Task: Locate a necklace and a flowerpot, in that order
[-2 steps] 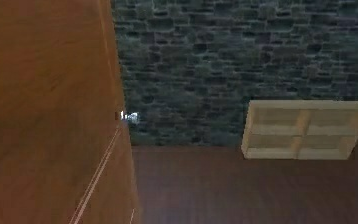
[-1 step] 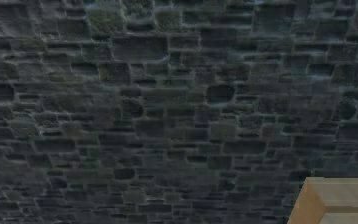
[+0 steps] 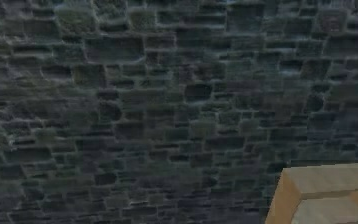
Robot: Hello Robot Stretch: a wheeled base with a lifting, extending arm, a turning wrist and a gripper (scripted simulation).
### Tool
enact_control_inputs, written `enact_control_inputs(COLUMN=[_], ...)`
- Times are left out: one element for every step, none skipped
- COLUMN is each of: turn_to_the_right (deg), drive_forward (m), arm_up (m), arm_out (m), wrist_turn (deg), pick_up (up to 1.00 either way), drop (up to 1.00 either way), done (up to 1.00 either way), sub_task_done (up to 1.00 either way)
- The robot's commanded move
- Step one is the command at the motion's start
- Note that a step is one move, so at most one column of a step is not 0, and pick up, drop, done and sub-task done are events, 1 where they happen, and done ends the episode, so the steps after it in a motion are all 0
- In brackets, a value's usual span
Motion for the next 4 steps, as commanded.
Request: enact_control_inputs(turn_to_the_right=[0.0,-45.0,-45.0,-12.0], drive_forward=[0.20,0.00,0.00,0.00], arm_up=[0.00,0.00,0.00,0.00], arm_out=[0.00,0.00,0.00,0.00], wrist_turn=[0.0,0.0,0.0,0.0], pick_up=[0.00,0.00,0.00,0.00], drop=[0.00,0.00,0.00,0.00], done=[0.00,0.00,0.00,0.00], sub_task_done=[0.00,0.00,0.00,0.00])
